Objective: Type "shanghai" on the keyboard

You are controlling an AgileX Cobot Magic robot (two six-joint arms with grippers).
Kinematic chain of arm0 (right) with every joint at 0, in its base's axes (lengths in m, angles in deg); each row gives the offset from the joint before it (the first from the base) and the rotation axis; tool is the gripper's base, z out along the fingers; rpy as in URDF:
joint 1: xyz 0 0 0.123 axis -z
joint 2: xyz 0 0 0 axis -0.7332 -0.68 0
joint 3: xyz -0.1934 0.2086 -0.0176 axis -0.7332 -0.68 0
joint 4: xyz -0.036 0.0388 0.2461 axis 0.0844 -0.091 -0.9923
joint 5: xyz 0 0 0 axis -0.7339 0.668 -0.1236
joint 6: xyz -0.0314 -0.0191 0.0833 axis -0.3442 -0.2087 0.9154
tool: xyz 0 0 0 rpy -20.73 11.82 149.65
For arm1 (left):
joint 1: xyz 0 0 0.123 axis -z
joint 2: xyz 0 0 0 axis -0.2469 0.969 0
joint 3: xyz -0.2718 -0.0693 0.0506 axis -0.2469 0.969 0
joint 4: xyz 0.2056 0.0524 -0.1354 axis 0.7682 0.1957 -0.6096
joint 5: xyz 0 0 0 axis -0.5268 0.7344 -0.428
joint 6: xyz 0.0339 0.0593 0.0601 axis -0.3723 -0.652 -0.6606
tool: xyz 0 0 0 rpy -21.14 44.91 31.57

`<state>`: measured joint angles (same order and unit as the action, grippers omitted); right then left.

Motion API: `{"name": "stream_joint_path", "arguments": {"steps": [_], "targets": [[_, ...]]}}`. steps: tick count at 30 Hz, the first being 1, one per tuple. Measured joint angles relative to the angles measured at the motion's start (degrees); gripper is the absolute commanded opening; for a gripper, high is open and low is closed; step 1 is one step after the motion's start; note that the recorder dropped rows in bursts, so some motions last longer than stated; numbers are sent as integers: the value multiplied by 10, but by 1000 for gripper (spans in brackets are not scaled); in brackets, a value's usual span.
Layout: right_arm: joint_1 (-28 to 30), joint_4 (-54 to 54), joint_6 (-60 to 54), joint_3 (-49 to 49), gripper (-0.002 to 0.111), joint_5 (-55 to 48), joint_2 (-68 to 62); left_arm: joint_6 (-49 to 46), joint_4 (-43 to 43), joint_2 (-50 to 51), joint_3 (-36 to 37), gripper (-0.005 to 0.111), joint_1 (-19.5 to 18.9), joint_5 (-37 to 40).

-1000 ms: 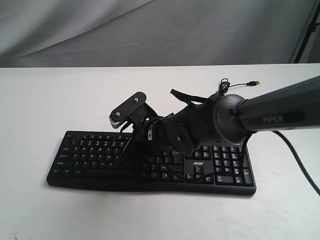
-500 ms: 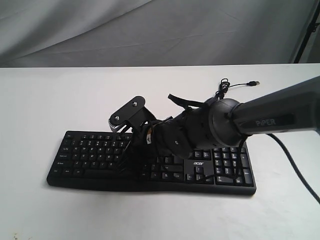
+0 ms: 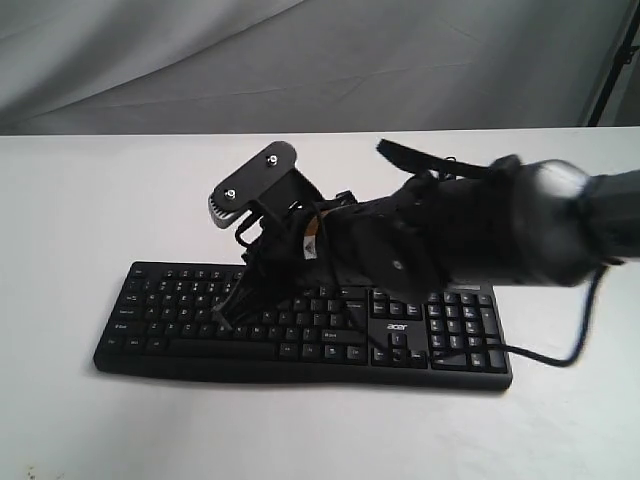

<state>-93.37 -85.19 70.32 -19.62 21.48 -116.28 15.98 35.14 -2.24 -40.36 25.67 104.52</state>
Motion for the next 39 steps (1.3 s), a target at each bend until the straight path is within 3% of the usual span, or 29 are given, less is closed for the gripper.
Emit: {"name": "stream_joint_path", "arguments": {"steps": [15, 22, 29, 33, 39], "targets": [[-17, -6, 70, -390, 0, 95, 323, 0, 0, 0, 0, 0, 0, 0], [-17, -9, 70, -496, 0, 260, 451, 0, 0, 0, 0, 0, 0, 0], [-14, -40, 70, -526, 0, 258, 600, 0, 0, 0, 0, 0, 0, 0], [37, -48, 74, -538, 0, 195, 702, 0, 0, 0, 0, 0, 0, 0], [164, -53, 74, -563, 0, 72, 859, 0, 0, 0, 0, 0, 0, 0]]}}
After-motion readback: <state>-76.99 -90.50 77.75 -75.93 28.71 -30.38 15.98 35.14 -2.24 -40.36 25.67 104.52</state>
